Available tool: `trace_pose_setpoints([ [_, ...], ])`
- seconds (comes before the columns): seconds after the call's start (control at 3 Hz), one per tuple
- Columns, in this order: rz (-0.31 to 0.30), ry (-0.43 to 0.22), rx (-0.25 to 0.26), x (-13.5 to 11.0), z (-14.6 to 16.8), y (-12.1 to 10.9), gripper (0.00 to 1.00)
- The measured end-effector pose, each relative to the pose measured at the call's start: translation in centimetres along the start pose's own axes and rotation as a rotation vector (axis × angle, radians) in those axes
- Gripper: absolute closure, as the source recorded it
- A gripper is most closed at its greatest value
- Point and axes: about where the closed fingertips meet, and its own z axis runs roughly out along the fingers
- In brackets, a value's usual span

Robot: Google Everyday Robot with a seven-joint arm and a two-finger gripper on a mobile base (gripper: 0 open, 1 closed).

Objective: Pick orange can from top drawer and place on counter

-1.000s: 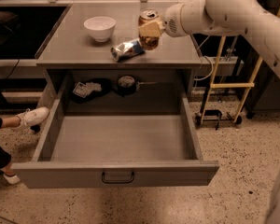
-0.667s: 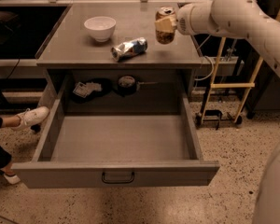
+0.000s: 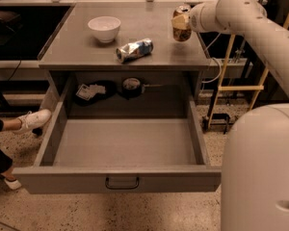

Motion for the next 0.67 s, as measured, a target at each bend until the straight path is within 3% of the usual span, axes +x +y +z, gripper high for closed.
trace_pose_setpoints([
  [0.67, 0.036, 0.149, -0.078, 3.3, 2.5, -0.1, 1.0],
])
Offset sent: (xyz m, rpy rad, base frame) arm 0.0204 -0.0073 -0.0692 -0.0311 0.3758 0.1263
